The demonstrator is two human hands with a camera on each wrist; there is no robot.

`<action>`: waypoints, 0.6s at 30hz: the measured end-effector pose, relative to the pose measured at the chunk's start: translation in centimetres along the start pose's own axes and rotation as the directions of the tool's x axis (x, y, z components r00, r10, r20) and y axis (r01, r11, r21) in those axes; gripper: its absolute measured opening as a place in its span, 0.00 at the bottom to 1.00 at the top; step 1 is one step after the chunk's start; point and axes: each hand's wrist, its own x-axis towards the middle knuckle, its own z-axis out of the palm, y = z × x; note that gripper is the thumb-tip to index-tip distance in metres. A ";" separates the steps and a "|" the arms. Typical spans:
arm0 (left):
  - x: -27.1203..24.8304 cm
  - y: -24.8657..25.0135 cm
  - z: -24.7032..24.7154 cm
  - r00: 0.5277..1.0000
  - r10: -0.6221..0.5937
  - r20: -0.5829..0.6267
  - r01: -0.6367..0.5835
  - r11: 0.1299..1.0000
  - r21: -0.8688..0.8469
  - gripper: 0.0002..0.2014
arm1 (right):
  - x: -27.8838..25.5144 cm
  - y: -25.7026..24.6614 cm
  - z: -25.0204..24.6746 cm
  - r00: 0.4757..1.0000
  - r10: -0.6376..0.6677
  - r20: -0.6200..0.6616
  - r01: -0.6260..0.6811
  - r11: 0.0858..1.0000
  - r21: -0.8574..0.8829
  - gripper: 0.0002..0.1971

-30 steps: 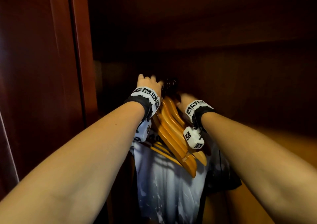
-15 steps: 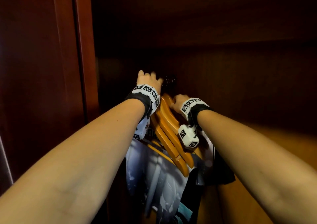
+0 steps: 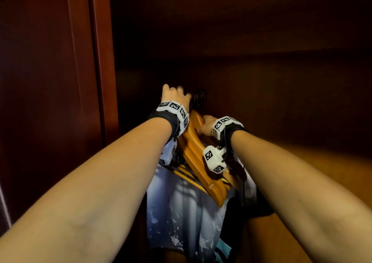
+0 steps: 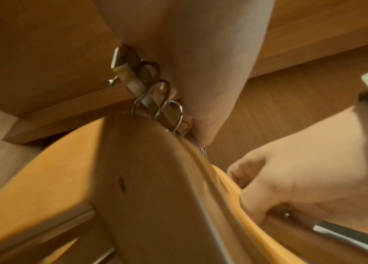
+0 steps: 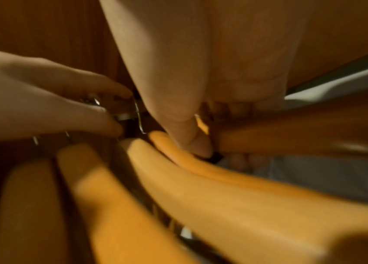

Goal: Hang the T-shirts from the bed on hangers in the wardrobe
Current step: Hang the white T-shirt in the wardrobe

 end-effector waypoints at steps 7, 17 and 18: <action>0.0 0.1 0.1 1.000 -0.006 -0.009 0.006 1.000 -0.016 0.32 | -0.6 0.2 -0.5 0.999 0.020 -0.031 -0.017 0.995 0.095 0.26; -0.6 -0.1 -1.1 0.996 -0.081 0.022 0.084 0.963 -0.255 0.30 | -2.6 1.4 -2.7 0.984 -0.039 -0.176 0.066 0.986 0.152 0.18; -0.8 0.1 -1.3 0.996 -0.090 0.020 0.092 0.955 -0.281 0.29 | -3.0 1.5 -3.0 0.980 -0.042 -0.194 0.074 0.985 0.158 0.18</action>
